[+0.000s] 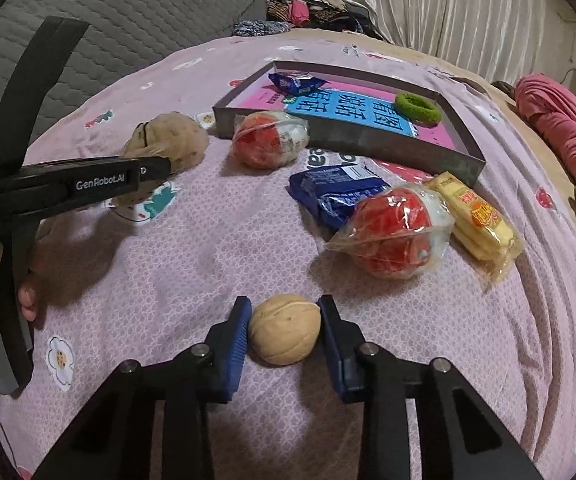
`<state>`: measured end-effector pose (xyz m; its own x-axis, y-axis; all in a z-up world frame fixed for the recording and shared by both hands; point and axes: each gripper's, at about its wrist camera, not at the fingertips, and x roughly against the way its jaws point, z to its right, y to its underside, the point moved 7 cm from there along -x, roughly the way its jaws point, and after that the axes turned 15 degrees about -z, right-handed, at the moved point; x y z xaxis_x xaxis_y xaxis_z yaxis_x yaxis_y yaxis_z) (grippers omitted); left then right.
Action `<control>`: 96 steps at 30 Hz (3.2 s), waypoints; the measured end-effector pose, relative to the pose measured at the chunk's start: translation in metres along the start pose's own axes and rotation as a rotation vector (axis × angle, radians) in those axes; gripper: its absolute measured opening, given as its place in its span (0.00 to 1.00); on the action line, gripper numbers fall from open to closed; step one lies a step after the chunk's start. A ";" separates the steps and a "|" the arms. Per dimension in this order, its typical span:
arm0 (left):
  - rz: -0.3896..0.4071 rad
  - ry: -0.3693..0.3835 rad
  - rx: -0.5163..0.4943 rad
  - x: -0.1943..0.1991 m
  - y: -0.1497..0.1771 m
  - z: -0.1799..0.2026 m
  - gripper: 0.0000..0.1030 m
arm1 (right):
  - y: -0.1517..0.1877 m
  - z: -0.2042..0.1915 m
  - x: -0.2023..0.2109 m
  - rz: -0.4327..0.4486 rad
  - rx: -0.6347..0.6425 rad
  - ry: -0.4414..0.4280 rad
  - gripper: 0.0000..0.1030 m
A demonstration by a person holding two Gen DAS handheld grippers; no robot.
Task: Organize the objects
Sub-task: 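Grasp the beige mesh bag with the left tool while the right tool grasps the walnut, then lift the mesh bag and walnut and carry them toward the tray, then carry the mesh bag with the left tool over the book while the right tool brings the walnut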
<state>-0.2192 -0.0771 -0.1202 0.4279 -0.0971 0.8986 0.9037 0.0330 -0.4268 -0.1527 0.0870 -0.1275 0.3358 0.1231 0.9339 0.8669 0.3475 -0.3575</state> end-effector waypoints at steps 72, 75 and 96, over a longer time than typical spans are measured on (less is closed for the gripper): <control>0.166 0.022 -0.135 0.155 0.079 0.099 0.17 | 0.027 0.035 0.137 0.253 -0.037 -0.065 0.34; 0.178 0.017 -0.140 0.163 0.078 0.102 0.17 | 0.025 0.035 0.146 0.266 -0.027 -0.064 0.34; 0.193 0.042 -0.151 0.176 0.055 0.113 0.17 | 0.002 0.051 0.168 0.305 0.004 -0.033 0.34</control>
<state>-0.0927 0.0199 0.0255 0.5886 -0.1450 0.7953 0.7920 -0.0939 -0.6033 -0.1135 0.1558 0.0296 0.5685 0.2525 0.7830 0.7263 0.2931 -0.6218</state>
